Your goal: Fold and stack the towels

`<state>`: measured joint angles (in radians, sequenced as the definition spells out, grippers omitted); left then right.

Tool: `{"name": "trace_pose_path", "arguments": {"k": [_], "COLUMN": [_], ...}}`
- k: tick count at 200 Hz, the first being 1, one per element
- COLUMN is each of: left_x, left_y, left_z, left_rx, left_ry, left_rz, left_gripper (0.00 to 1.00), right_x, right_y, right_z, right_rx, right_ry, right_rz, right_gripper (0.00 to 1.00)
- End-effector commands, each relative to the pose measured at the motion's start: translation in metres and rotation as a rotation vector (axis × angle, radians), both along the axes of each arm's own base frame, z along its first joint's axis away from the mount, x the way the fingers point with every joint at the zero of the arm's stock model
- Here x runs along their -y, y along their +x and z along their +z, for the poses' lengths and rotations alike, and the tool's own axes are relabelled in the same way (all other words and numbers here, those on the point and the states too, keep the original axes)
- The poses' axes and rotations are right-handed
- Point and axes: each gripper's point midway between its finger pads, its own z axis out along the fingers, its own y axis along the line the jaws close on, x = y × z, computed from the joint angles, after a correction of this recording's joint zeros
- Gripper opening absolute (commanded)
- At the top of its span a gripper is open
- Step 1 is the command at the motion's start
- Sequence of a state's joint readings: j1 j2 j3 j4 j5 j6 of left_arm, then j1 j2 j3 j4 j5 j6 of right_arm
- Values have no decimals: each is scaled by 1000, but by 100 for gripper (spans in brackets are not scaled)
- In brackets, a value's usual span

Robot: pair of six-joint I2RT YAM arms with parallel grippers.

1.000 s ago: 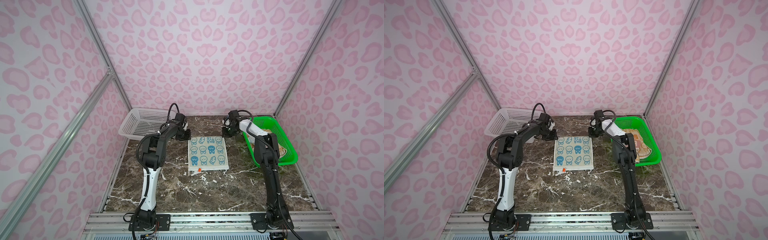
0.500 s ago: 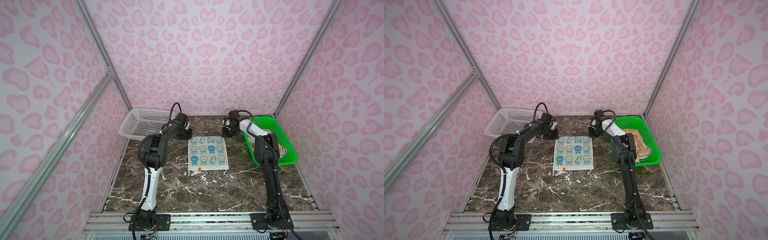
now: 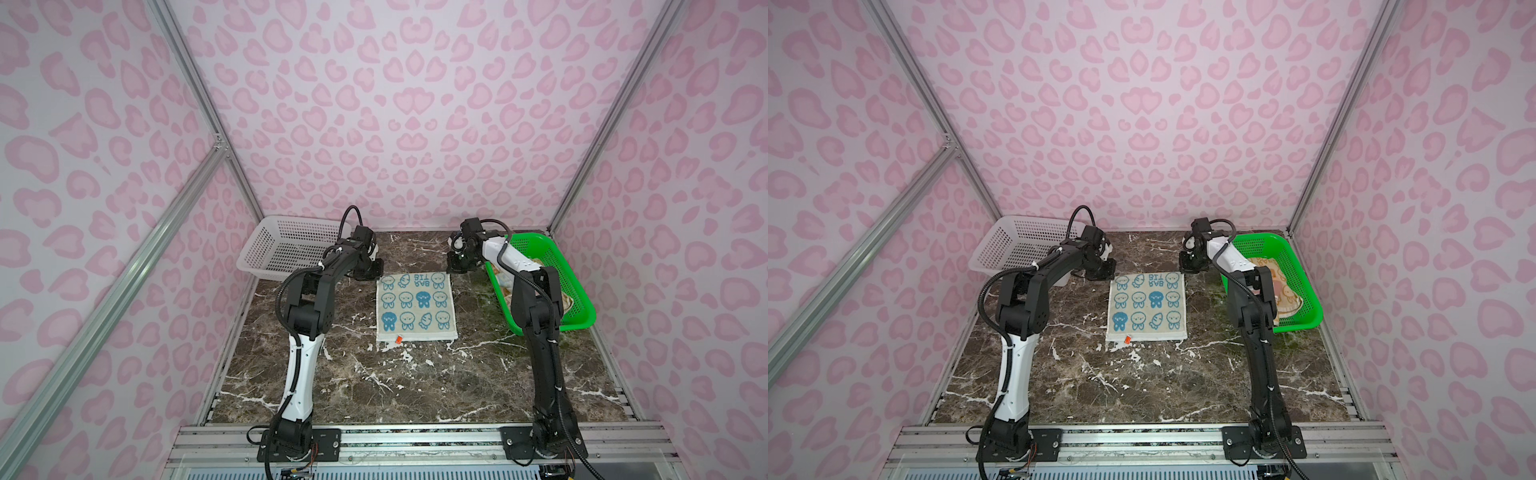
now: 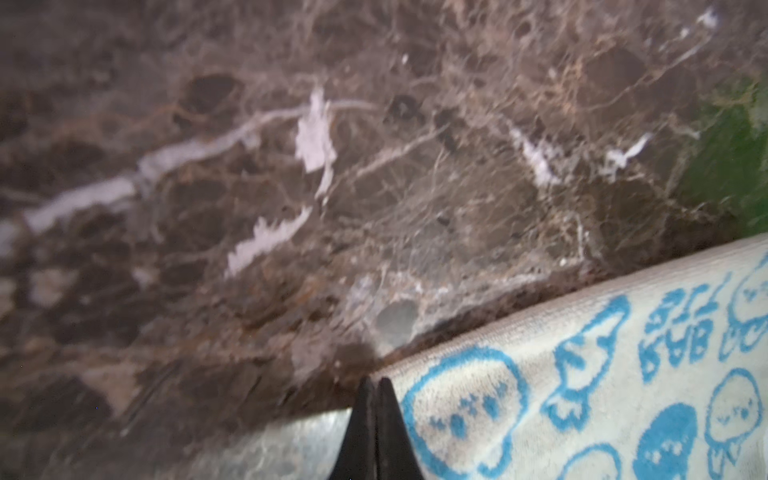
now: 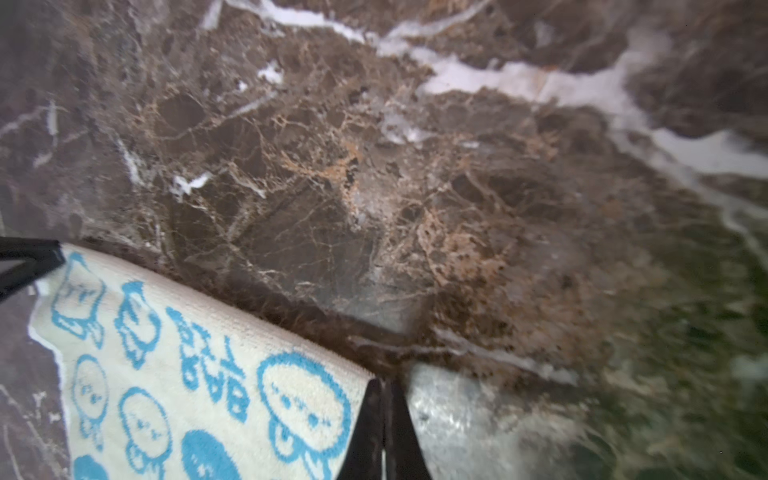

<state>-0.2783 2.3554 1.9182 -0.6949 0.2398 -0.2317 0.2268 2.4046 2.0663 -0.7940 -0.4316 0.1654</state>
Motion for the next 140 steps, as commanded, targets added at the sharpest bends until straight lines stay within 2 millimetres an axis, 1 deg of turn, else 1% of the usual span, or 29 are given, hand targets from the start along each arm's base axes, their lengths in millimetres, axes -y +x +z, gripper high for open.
{"name": "trace_pose_path", "arguments": {"k": [1, 28, 49, 55, 57, 59, 74, 108, 124, 140], "left_x": [-4, -3, -3, -2, -2, -3, 0, 5, 6, 0], "left_y": [-4, -4, -6, -8, -8, -9, -14, -37, -53, -69], "left_z": [20, 36, 46, 49, 50, 51, 59, 68, 65, 61], "left_rx": [10, 46, 67, 72, 74, 74, 89, 111, 101, 87], "left_ry": [1, -18, -30, -35, -36, -36, -50, -61, -41, -12], "left_rz": [12, 21, 27, 28, 28, 30, 33, 52, 69, 115], "left_gripper": [3, 3, 3, 3, 3, 3, 3, 3, 3, 3], "right_x": [3, 5, 7, 7, 7, 7, 9, 11, 15, 18], "right_y": [-2, -6, -12, -15, -15, -16, -23, -45, -58, -75], "right_z": [10, 21, 26, 21, 30, 32, 38, 49, 50, 48], "right_rx": [4, 18, 15, 5, 23, 25, 35, 34, 24, 4], "right_ry": [6, 8, 11, 11, 16, 18, 30, 53, 44, 39], "right_rz": [-19, -26, -35, -40, -41, -42, -59, -95, -117, -129], "right_gripper": [0, 0, 0, 0, 0, 0, 0, 0, 0, 0]}}
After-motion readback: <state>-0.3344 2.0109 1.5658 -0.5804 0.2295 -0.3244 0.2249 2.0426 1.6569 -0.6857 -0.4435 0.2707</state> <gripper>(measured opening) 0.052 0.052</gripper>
